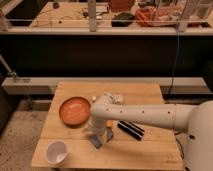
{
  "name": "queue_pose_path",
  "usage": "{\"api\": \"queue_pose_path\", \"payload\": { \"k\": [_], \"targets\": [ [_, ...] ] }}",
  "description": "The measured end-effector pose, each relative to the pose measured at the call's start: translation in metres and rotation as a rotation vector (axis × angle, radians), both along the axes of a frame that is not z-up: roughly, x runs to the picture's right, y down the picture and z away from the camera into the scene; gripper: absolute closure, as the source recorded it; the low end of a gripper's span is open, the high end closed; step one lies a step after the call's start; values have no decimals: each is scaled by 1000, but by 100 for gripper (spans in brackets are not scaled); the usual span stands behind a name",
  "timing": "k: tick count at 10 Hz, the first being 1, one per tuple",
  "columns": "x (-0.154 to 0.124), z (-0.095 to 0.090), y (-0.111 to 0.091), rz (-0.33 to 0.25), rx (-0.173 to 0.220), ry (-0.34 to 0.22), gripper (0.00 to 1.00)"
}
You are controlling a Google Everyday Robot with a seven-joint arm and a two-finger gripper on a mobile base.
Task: Wipe the white sponge on the table
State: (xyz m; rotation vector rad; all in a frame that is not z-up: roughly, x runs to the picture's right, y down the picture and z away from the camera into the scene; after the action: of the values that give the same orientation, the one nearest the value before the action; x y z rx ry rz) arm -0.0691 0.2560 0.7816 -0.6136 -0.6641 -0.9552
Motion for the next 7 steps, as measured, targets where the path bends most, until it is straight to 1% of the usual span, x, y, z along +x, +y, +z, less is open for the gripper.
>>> {"api": "queue_pose_path", "payload": {
  "k": [1, 2, 3, 4, 7],
  "targets": [
    [0, 4, 5, -5, -36, -2, 21],
    [-3, 8, 8, -3, -59, -9, 27],
    [-2, 10, 10, -5, -76, -5, 35],
    [-1, 11, 11, -10, -83, 1, 39],
    [-3, 12, 10, -25, -79, 15, 39]
  ]
}}
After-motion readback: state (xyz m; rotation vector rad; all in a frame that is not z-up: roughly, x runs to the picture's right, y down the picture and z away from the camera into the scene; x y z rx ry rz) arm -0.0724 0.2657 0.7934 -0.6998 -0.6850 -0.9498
